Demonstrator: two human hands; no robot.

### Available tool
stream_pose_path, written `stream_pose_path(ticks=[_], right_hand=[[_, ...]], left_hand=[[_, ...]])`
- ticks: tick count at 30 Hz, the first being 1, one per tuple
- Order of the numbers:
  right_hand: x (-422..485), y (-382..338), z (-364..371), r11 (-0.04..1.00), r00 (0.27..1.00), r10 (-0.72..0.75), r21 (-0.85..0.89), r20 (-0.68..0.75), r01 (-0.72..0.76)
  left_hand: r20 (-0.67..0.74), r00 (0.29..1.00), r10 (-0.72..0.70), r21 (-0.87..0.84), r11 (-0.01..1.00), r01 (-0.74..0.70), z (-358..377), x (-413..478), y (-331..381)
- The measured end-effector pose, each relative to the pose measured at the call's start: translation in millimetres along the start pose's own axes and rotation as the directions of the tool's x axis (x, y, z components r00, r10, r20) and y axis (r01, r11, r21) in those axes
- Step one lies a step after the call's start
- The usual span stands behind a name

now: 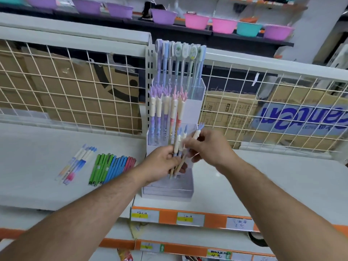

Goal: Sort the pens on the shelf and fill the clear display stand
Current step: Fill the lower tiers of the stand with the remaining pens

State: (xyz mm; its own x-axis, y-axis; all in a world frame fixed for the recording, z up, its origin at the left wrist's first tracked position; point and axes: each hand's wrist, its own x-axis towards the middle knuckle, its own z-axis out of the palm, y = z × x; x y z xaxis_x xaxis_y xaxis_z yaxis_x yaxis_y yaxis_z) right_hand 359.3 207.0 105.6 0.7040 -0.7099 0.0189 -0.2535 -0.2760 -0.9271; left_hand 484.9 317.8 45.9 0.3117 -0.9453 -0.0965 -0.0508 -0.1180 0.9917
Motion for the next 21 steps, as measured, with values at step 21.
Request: stream_pose_path(ticks=[21], right_hand=[[64,-58,-13,0.983,0.967,-0.115,-0.167,-0.228,0.077]], left_hand=[[-0.079,0.997,0.010,-0.012,1.000,-0.011,-7,3,-33]])
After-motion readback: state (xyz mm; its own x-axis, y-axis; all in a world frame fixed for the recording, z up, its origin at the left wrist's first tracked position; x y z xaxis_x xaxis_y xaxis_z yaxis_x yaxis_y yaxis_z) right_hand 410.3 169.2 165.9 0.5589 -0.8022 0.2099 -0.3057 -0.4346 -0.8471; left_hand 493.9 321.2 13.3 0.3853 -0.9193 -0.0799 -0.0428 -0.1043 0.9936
